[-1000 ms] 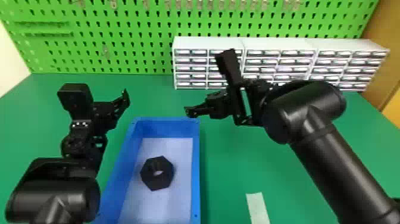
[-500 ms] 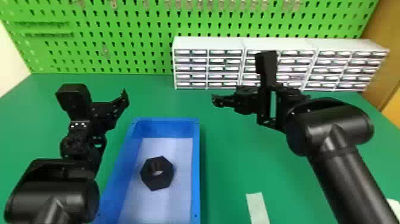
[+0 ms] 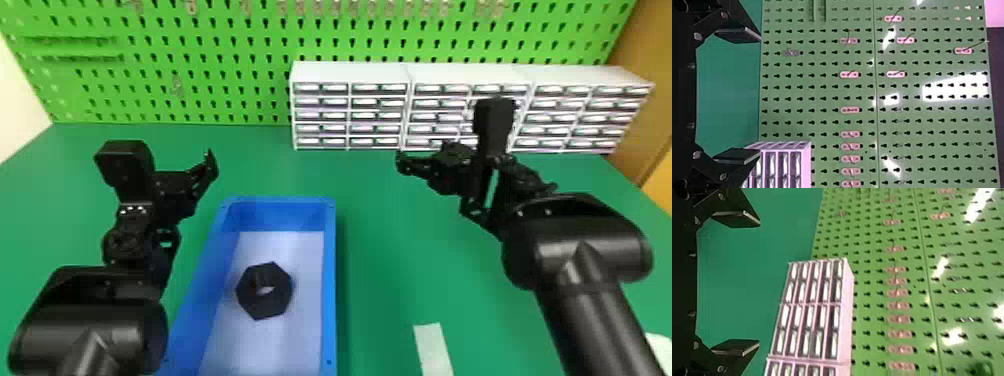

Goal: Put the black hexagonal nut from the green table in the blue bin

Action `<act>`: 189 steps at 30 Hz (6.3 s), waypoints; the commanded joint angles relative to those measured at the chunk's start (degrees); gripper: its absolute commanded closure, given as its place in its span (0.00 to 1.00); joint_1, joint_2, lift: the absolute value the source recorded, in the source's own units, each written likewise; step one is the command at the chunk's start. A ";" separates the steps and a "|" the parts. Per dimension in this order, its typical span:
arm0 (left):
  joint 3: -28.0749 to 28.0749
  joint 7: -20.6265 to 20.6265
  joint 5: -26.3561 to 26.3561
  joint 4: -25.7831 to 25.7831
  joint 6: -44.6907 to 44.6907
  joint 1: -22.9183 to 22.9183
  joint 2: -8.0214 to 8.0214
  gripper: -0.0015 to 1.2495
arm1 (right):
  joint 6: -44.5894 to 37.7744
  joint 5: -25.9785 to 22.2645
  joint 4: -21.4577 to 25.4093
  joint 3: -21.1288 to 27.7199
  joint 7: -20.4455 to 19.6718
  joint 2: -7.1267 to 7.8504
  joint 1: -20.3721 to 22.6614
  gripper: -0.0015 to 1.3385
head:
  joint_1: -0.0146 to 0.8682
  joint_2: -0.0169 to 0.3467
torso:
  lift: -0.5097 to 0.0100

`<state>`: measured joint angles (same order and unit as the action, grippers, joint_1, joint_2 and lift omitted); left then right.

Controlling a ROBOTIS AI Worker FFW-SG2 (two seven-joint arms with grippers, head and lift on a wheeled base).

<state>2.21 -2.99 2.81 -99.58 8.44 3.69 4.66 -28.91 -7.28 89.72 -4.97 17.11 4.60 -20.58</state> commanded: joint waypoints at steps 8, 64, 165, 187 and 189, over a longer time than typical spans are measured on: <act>-0.10 0.00 -0.09 0.00 0.00 -0.08 0.00 0.20 | 9.14 -0.54 0.46 1.46 -5.86 -1.17 4.41 0.16 | 0.79 0.19 | 0.80; -0.89 -0.97 0.53 0.88 0.00 -0.61 0.00 0.20 | 20.39 1.39 -0.60 2.34 -10.87 0.06 9.51 0.16 | 0.79 0.19 | 0.80; -1.16 -0.97 1.06 0.79 0.00 -0.44 0.00 0.19 | 20.12 0.86 -1.04 2.16 -11.14 -0.03 9.42 0.16 | 0.79 0.19 | 0.80; -1.33 -0.97 0.97 0.79 0.09 -0.44 0.00 0.19 | 20.12 0.77 -1.04 2.42 -11.14 -0.03 9.42 0.16 | 0.79 0.19 | 0.80; -1.33 -0.97 0.97 0.79 0.00 -0.44 0.00 0.19 | 20.12 0.77 -1.04 2.42 -11.14 -0.12 9.51 0.16 | 0.79 0.19 | 0.80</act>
<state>0.89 -3.95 3.79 -98.79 8.51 3.25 4.65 -8.79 -6.50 88.68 -2.55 5.97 4.56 -11.14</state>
